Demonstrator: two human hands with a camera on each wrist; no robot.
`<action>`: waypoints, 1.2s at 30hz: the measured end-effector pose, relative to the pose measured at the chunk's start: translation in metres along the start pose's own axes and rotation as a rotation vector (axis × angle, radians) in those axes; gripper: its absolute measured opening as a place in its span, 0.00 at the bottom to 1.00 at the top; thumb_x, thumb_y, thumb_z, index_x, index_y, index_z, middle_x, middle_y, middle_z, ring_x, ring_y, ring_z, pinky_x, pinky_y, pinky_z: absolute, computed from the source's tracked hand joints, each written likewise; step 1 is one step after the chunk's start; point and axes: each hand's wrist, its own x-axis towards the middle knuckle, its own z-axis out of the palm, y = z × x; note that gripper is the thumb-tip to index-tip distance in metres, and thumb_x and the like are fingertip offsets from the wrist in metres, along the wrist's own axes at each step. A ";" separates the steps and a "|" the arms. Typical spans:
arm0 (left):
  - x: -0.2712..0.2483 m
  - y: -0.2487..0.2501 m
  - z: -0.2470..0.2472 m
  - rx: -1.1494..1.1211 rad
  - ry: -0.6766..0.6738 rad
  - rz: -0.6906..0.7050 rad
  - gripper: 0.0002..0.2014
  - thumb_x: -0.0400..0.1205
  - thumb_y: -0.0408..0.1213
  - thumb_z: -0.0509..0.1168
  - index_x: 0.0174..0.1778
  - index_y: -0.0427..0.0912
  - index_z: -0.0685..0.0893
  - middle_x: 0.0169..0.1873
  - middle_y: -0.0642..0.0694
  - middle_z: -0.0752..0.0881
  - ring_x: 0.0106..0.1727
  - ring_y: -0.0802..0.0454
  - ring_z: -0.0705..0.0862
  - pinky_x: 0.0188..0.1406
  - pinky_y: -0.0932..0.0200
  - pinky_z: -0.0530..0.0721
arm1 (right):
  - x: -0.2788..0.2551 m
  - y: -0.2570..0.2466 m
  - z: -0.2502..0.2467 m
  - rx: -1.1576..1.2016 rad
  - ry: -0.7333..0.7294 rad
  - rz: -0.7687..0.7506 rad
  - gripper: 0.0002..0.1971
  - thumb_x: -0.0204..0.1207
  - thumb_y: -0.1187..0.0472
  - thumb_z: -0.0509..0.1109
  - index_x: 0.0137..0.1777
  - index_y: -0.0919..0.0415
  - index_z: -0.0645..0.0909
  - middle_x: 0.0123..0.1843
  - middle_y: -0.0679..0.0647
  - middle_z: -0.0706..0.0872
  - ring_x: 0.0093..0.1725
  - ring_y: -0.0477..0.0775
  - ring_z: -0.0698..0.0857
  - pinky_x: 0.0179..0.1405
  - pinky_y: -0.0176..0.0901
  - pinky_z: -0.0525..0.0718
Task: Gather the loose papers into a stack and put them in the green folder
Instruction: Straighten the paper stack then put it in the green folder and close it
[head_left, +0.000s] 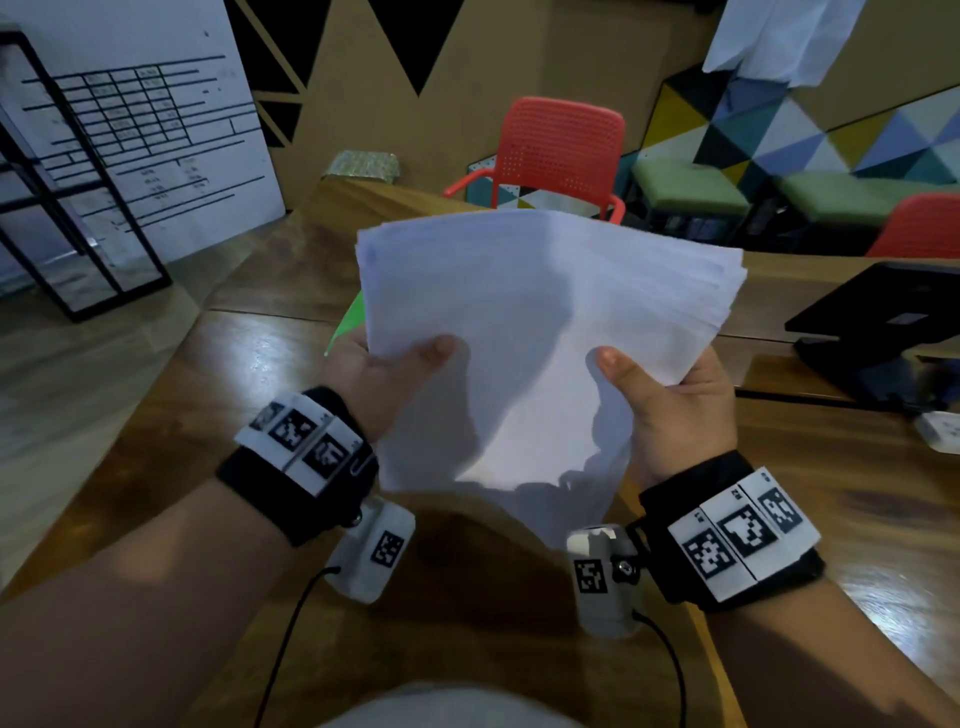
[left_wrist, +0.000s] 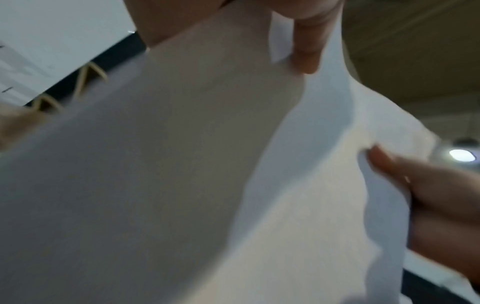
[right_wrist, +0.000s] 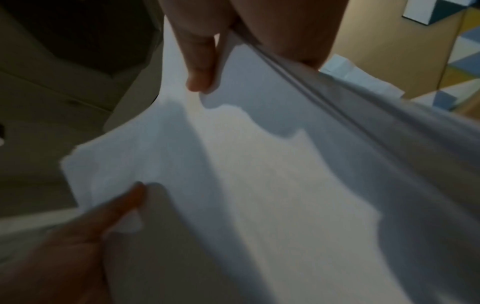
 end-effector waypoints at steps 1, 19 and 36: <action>-0.004 -0.008 0.002 0.039 0.007 0.007 0.10 0.70 0.39 0.75 0.26 0.51 0.81 0.14 0.70 0.82 0.20 0.72 0.81 0.19 0.77 0.78 | -0.001 0.001 0.002 -0.002 0.028 -0.016 0.14 0.62 0.69 0.75 0.47 0.55 0.85 0.44 0.48 0.92 0.51 0.54 0.89 0.54 0.50 0.87; -0.003 0.019 0.013 -0.199 0.090 0.101 0.12 0.70 0.31 0.67 0.20 0.46 0.86 0.15 0.55 0.85 0.18 0.63 0.79 0.20 0.73 0.76 | 0.004 -0.005 0.002 -0.540 0.099 -0.380 0.08 0.72 0.48 0.67 0.42 0.28 0.82 0.48 0.54 0.81 0.42 0.59 0.79 0.41 0.57 0.79; -0.005 -0.007 0.001 -0.068 -0.038 0.046 0.06 0.65 0.35 0.78 0.29 0.46 0.87 0.22 0.57 0.89 0.26 0.62 0.85 0.29 0.65 0.85 | 0.000 0.002 0.018 -0.234 0.232 -0.101 0.09 0.69 0.49 0.73 0.34 0.46 0.75 0.26 0.39 0.82 0.29 0.38 0.79 0.31 0.35 0.78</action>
